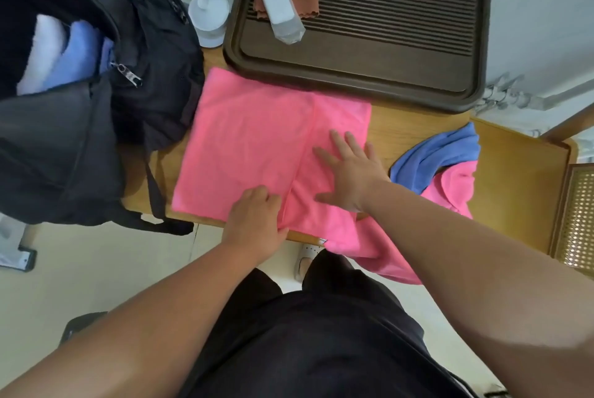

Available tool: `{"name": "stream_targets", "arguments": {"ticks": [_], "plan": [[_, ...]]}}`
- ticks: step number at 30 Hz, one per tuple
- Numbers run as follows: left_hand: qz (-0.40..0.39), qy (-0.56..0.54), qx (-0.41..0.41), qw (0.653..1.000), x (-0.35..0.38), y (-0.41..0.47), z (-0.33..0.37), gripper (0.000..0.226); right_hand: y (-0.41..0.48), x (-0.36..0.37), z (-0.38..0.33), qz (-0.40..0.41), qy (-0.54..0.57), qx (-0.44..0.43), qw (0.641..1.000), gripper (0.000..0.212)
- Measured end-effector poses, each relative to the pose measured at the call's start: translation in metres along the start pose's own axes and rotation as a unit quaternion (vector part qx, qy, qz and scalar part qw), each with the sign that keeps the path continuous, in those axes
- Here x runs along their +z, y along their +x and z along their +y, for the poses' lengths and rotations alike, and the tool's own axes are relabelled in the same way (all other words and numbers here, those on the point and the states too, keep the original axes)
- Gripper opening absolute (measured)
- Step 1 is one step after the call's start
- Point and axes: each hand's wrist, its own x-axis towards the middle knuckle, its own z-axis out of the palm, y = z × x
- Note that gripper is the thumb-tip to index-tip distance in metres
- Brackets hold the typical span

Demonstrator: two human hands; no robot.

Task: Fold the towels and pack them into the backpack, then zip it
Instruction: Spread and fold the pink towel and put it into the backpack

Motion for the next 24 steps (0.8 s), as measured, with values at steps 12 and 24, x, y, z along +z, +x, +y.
{"name": "stream_targets", "arguments": {"ticks": [12, 24], "plan": [[0.009, -0.099, -0.034, 0.994, 0.004, -0.022, -0.006, 0.008, -0.037, 0.032, -0.01, -0.052, -0.082, -0.01, 0.995, 0.138], [0.039, -0.134, -0.069, 0.988, -0.006, -0.03, -0.007, 0.015, 0.04, -0.025, -0.019, 0.067, 0.137, 0.013, 0.988, 0.074]]}}
